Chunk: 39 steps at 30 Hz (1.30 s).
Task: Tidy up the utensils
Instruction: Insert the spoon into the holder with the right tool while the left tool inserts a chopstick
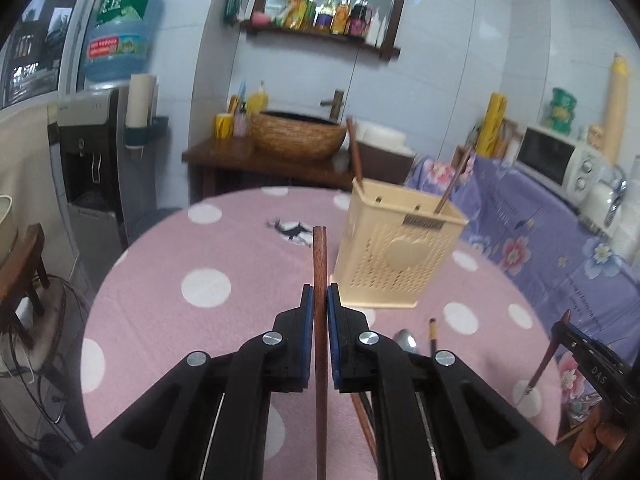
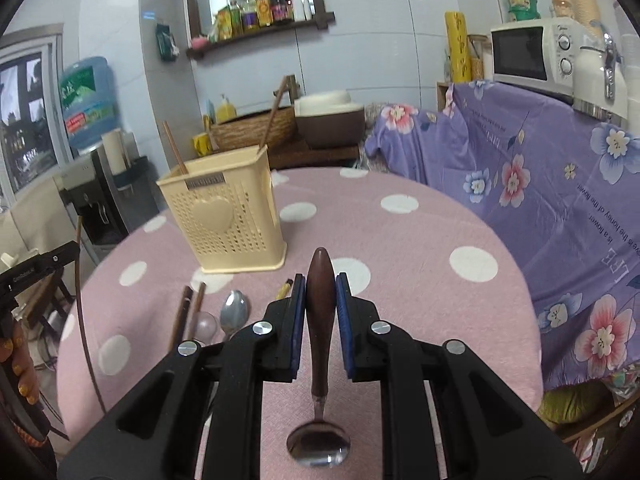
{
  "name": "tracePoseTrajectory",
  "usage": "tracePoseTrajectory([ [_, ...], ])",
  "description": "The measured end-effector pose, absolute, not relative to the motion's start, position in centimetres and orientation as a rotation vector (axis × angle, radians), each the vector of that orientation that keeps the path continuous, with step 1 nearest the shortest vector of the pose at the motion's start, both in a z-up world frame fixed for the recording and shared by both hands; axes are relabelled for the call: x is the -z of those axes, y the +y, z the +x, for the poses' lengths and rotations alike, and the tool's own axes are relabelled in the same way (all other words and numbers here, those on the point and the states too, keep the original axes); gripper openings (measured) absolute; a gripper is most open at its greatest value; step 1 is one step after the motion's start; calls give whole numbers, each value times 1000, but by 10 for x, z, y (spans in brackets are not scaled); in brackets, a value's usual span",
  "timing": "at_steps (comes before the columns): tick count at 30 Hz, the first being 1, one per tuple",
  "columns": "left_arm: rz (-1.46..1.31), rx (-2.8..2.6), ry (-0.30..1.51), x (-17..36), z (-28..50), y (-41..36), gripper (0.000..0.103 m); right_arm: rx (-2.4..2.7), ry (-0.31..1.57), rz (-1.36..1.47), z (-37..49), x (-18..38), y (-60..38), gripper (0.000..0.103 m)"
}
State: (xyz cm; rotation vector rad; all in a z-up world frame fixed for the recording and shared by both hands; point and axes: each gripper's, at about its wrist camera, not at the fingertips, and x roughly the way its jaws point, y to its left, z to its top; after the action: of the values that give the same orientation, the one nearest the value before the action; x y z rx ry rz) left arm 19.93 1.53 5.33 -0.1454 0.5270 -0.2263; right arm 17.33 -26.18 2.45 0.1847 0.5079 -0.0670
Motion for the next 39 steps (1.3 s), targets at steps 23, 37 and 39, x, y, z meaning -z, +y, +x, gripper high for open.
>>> tracePoseTrajectory([
  [23,-184,286,343,-124,214,22,8,-69,433,158,193,-91,-250,16],
  [37,-189,288,225,-223,311,-38,8,-57,291,138,309,-223,-224,16],
  [39,-170,268,212,-216,320,-45,8,-46,287,131,321,-218,-221,16],
])
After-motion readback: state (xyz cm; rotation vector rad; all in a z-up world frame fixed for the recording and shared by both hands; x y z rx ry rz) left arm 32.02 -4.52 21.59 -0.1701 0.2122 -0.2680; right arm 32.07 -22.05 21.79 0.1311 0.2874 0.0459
